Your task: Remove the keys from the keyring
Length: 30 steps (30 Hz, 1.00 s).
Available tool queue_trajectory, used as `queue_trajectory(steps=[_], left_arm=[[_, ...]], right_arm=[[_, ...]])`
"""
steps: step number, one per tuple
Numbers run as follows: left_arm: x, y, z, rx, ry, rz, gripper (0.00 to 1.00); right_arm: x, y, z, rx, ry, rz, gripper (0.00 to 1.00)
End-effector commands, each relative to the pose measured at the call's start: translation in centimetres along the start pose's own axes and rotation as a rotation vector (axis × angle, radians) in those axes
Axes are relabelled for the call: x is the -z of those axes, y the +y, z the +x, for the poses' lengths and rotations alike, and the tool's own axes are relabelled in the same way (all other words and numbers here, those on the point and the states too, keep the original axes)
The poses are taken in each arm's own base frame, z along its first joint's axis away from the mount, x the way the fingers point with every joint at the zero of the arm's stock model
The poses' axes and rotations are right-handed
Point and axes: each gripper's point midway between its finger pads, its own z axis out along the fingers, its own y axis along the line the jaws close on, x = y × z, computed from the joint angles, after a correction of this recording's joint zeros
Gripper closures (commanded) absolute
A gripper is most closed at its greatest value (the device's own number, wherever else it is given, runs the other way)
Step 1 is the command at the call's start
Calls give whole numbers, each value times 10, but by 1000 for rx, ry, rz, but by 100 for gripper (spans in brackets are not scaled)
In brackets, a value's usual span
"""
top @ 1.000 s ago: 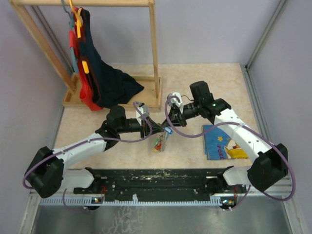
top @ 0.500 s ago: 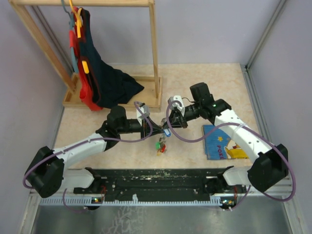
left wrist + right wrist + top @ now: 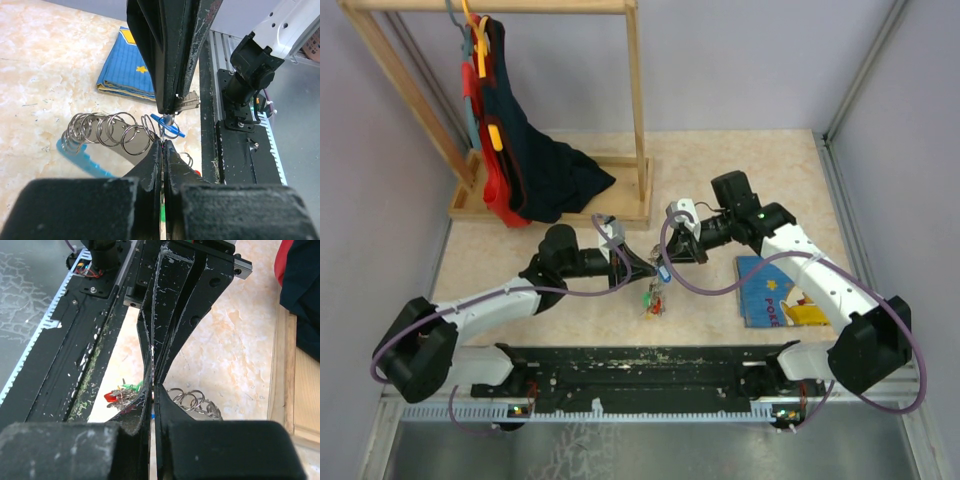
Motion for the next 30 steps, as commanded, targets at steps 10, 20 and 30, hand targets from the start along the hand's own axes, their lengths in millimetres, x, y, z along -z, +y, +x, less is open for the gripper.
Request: queue_trajectory(steps=[10, 20, 30], left_arm=[[1, -12, -5, -28, -141, 31, 93], [-6, -16, -3, -46, -206, 37, 86], [-1, -3, -1, -54, -261, -78, 81]], right_arm=[[6, 0, -17, 103, -57, -3, 100], [3, 3, -16, 90, -74, -24, 100], [2, 3, -15, 90, -80, -29, 100]])
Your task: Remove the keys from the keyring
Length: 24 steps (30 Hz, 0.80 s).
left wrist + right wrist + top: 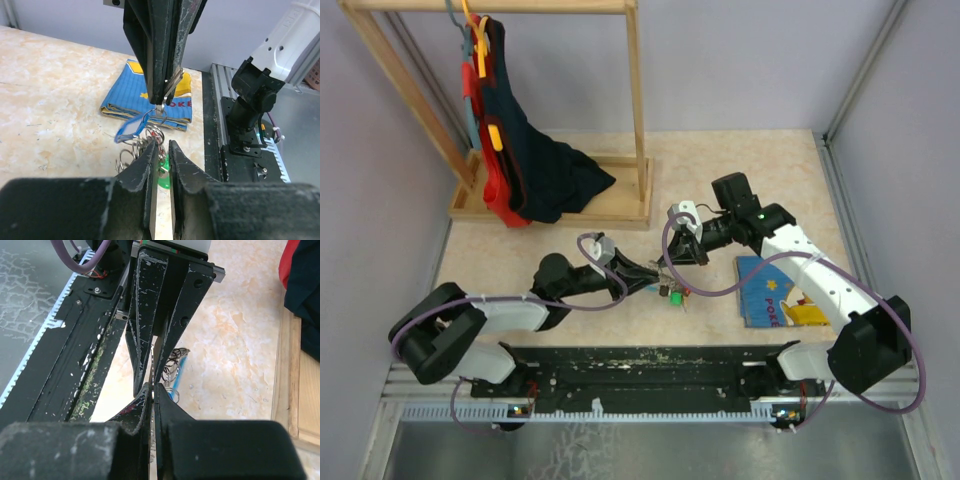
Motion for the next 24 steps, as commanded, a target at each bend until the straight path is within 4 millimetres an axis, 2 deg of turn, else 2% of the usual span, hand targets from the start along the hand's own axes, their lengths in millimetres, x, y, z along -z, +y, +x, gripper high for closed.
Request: queue_trajectory(steps=[1, 17, 24], left_arm=[[1, 4, -10, -34, -67, -52, 80], [5, 4, -7, -51, -112, -139, 79], [5, 5, -8, -64, -130, -169, 82]], right_arm=[[2, -1, -19, 89, -70, -12, 100], [1, -1, -18, 75, -80, -18, 100], [0, -1, -17, 70, -83, -20, 100]])
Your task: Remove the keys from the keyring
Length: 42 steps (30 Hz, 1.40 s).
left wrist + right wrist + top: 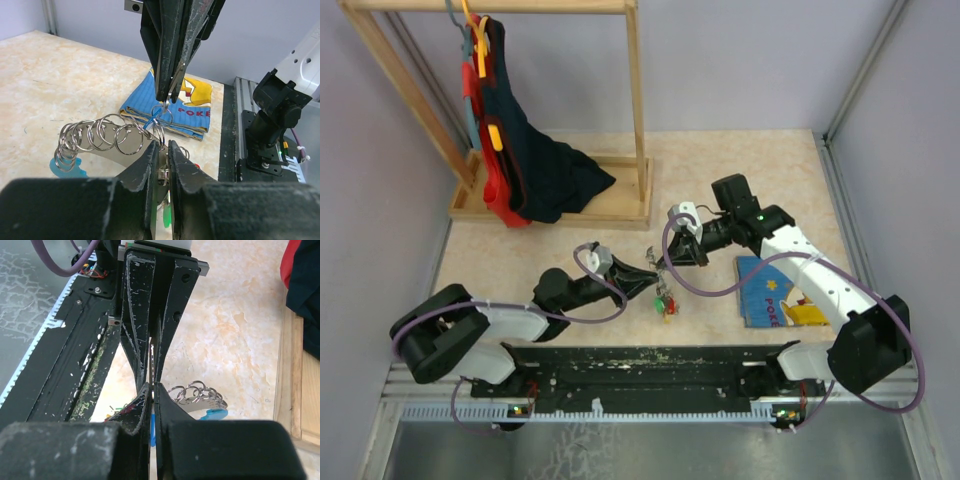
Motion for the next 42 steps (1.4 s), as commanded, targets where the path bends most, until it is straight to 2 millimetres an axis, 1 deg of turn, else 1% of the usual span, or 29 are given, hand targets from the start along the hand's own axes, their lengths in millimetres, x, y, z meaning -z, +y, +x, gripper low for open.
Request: queue_trajectory(steps=[1, 4, 6, 9, 13, 16, 21, 22, 25, 30, 32, 36, 42], left_arm=[[-1, 2, -13, -38, -63, -24, 82], [-1, 2, -13, -35, -65, -24, 84], [-2, 1, -13, -35, -65, -19, 87], [-1, 0, -12, -42, -60, -9, 99], [0, -1, -10, -64, -32, -3, 100], [-3, -5, -6, -92, 38, 26, 100], [-10, -13, 6, -99, 249, 110, 100], [-6, -15, 14, -91, 312, 129, 100], [-6, -16, 16, -75, 403, 139, 100], [-4, -12, 11, -33, 492, 125, 100], [-3, -11, 6, -11, 510, 119, 100], [-2, -7, -3, 18, 512, 109, 100], [2, -3, -14, 71, 499, 115, 100]], right_arm=[[1, -2, -21, 74, -78, -18, 100], [1, -2, -20, 71, -76, -17, 100], [1, -3, -19, 69, -76, -16, 100], [1, -3, -19, 69, -75, -15, 100], [2, -5, -16, 82, -52, 0, 100], [3, -4, -17, 90, -45, 2, 100], [3, 4, -27, 100, -90, -36, 100], [3, 5, -29, 102, -99, -43, 100], [4, 9, -36, 108, -120, -58, 100], [5, 11, -40, 112, -132, -65, 100], [5, 12, -43, 113, -141, -71, 100], [6, 15, -45, 121, -149, -80, 100], [12, 12, -45, 141, -135, -54, 100]])
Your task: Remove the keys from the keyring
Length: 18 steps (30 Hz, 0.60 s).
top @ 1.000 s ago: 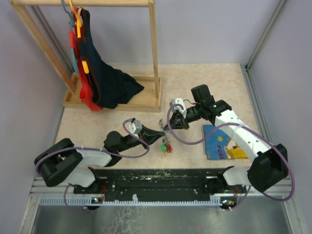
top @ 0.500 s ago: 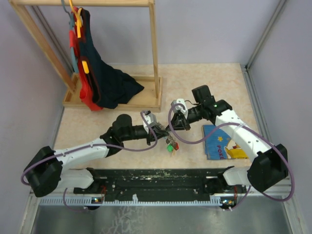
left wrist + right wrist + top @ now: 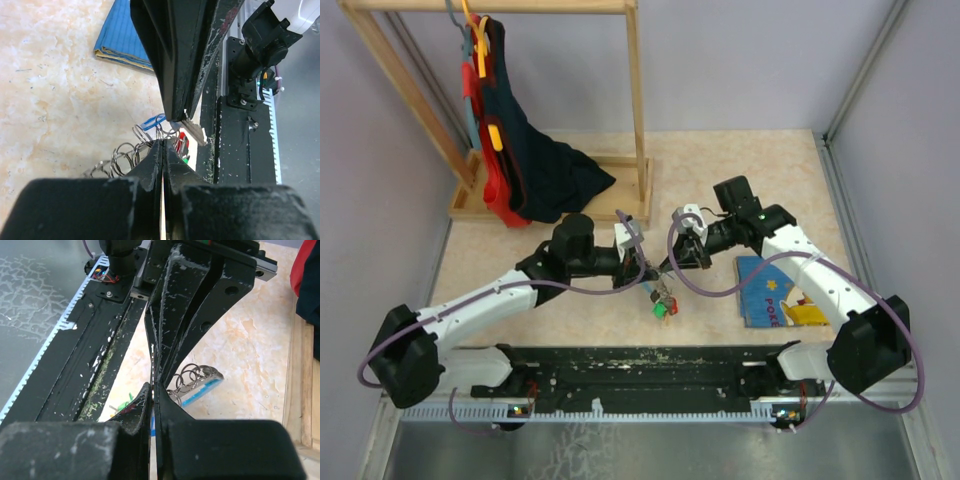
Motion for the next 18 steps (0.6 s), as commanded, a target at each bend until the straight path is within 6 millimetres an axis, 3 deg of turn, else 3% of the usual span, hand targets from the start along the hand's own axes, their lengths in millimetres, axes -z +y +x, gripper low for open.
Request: queue_trajectory(steps=[1, 10, 18], left_arm=[[11, -2, -3, 69, 20, 31, 100], [3, -8, -4, 183, 57, 158, 100], [-6, -13, -1, 201, 65, 259, 100]], right_arm=[[8, 3, -43, 149, -97, -20, 100], [-5, 11, -35, 128, -133, -77, 100], [-6, 0, -31, 93, -115, -40, 100]])
